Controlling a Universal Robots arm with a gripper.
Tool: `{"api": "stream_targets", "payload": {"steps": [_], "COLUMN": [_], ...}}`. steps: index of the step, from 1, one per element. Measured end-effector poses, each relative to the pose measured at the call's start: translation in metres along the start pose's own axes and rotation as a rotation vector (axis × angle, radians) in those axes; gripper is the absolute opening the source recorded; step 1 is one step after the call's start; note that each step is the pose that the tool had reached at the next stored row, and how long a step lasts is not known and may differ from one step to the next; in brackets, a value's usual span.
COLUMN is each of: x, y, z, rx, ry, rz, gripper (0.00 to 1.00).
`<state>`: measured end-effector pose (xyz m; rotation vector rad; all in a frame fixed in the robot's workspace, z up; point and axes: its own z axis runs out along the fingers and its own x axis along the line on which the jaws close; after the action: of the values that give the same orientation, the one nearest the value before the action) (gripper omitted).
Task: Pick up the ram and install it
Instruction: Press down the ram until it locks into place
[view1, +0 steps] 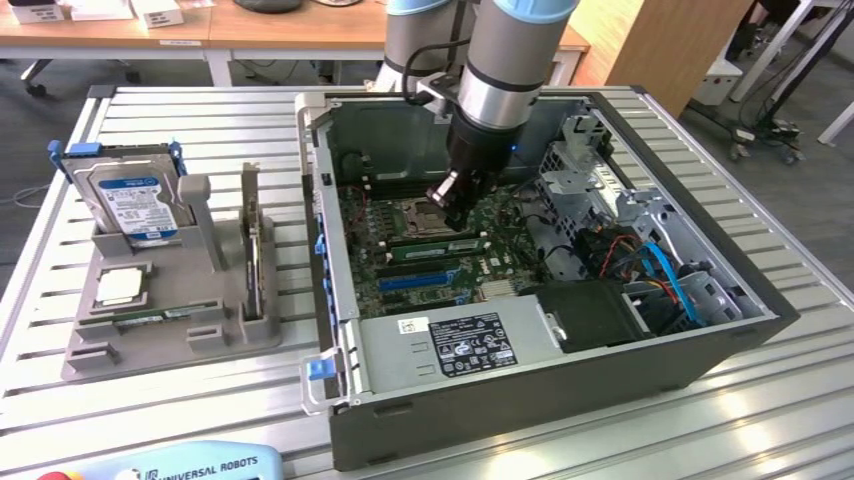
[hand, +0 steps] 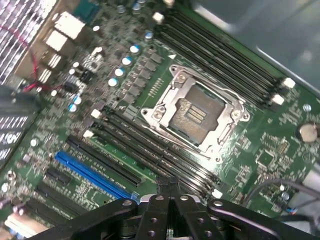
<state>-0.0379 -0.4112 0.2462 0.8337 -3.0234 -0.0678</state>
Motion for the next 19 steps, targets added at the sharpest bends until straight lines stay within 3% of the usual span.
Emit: {"api": "stream_targets", "payload": {"steps": [19], "x": [0.0], "y": [-0.0001], "z": [0.0023], "rx": [0.0025], "ry": [-0.0157], "rz": [0.364], "gripper": [0.1]}}
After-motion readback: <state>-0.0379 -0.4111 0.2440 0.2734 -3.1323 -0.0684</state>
